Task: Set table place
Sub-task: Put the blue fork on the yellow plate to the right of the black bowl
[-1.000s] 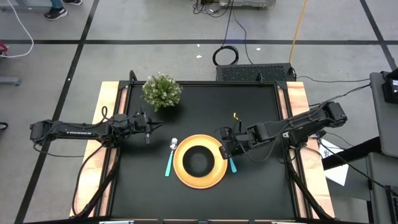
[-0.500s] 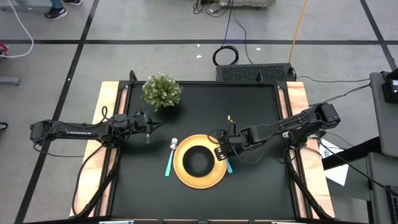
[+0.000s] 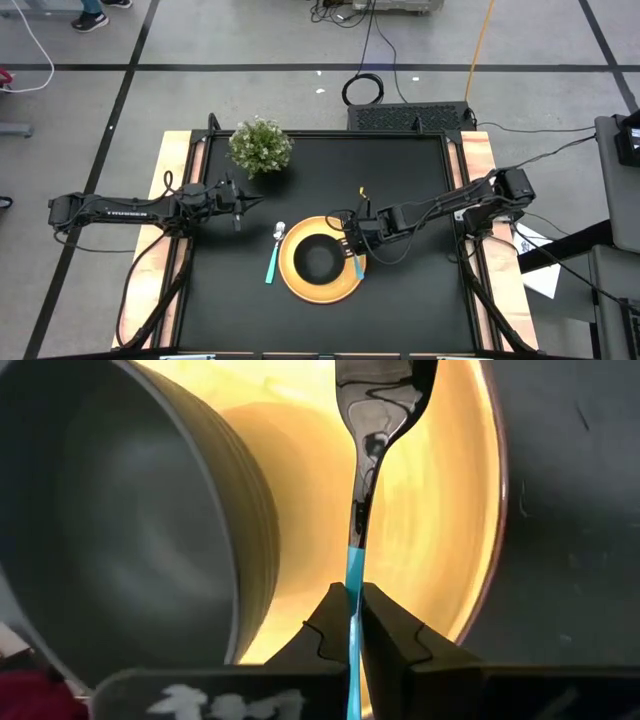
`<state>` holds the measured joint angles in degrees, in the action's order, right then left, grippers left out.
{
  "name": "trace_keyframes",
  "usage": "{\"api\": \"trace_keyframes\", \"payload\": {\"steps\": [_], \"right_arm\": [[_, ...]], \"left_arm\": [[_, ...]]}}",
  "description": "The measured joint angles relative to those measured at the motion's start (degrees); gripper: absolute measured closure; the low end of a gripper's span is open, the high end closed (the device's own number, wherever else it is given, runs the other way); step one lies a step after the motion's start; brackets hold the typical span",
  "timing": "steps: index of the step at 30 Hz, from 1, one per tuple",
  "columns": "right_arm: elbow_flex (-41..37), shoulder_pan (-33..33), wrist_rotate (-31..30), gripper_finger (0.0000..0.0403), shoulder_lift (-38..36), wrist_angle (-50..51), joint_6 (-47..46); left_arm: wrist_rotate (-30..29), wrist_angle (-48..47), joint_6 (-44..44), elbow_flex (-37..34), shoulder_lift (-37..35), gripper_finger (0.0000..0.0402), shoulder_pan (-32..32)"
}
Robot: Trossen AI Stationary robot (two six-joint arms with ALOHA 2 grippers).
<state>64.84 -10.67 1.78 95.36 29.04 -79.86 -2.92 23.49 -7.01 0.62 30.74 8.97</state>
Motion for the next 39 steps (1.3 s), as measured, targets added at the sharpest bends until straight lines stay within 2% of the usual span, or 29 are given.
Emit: {"api": "trace_keyframes", "payload": {"steps": [21,30,39], "right_arm": [[-0.02,1.73,-0.11,0.0403,1.13,0.06,0.36],[-0.11,2.14,0.02,0.0403,2.03,-3.12,-0.22],[-0.17,2.25,4.33,0.0401,6.63,-6.48,1.06]], "left_arm": [[0.00,-0.12,0.00,0.00,0.00,0.0371,0.00],[0.00,-0.12,0.00,0.00,0.00,0.0371,0.00],[0.11,-0.62,0.00,0.00,0.00,0.0371,-0.02]]}}
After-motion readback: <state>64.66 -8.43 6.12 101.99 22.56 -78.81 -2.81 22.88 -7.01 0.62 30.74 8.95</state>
